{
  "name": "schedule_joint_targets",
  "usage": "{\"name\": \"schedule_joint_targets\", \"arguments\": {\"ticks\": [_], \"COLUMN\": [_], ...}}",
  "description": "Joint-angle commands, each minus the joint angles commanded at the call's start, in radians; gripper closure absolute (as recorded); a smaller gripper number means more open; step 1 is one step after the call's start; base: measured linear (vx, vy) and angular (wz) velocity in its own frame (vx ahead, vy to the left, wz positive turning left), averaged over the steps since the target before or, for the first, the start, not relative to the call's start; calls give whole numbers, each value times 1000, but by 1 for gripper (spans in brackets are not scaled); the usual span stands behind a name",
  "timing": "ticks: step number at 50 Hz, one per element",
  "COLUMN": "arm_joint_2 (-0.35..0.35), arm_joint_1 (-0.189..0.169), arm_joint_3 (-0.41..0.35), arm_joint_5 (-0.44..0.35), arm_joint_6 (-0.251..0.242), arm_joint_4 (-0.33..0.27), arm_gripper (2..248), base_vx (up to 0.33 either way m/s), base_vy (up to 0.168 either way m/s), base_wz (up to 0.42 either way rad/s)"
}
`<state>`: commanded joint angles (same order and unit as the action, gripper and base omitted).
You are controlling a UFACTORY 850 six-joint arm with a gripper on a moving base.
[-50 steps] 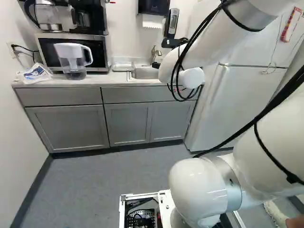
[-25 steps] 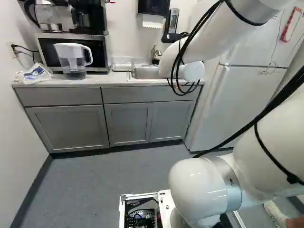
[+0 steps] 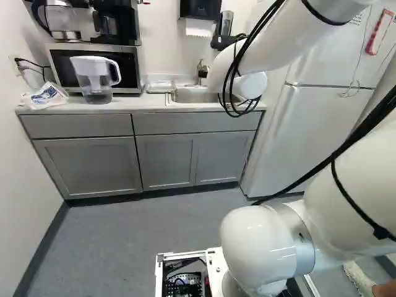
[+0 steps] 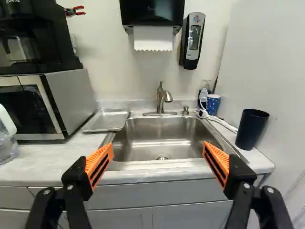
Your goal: Rinse the cup and place it in the tray
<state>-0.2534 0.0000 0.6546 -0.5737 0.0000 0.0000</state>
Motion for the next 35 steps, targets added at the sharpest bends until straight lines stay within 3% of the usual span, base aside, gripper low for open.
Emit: {"name": "schedule_joint_targets", "arguments": {"ticks": [35], "arm_joint_2": [8], "arm_joint_1": [0], "arm_joint_3": [80], "arm_joint_5": [76], "arm_joint_6": [0], "arm_joint_4": [0], "arm_gripper": [3], "base_vx": [0], "base_vy": [0], "base_wz": [0]}}
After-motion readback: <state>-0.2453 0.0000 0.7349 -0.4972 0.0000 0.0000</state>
